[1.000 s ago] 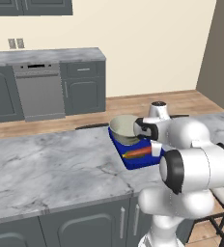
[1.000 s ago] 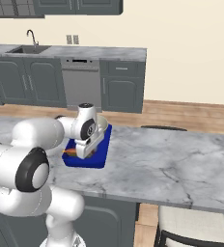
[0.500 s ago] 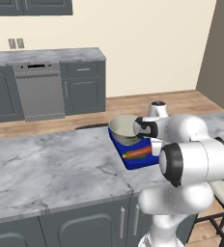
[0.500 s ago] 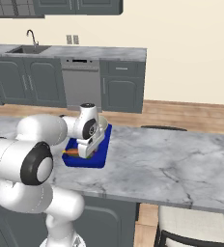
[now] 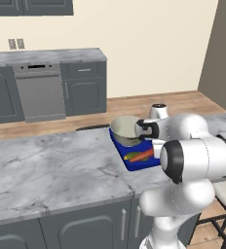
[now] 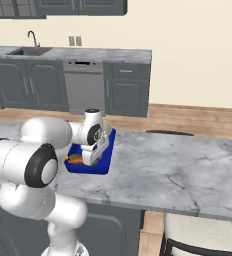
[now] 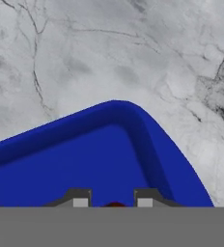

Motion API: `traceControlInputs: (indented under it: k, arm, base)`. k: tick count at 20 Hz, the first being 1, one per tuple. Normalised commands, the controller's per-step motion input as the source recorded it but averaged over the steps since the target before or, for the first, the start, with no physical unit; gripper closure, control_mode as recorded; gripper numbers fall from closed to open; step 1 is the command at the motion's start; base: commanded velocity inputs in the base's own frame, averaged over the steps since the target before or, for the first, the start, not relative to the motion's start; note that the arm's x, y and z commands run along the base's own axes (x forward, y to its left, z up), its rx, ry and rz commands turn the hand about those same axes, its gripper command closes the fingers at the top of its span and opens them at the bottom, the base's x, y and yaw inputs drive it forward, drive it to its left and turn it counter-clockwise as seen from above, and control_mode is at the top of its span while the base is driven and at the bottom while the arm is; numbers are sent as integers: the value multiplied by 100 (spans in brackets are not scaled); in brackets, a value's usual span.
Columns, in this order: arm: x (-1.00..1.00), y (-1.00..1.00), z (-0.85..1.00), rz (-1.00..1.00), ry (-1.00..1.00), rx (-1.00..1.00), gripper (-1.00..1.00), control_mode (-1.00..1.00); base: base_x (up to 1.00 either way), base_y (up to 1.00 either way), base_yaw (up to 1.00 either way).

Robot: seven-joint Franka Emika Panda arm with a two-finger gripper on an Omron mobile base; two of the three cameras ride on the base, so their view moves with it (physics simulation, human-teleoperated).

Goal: Place the two vegetables and bowl onto the tray for setting up a vegetable dip station.

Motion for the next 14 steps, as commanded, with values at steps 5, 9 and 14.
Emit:
traceControlInputs:
  k: [5, 9, 14]
  arm:
    - [0, -10, -8, 0, 4, -3, 100, -100]
    - [0, -18, -5, -1, 3, -3, 100, -100]
    - [0, -10, 0, -2, 1, -1, 100, -100]
  base:
    - [0, 0, 0]
    - [0, 0, 0]
    - [0, 0, 0]
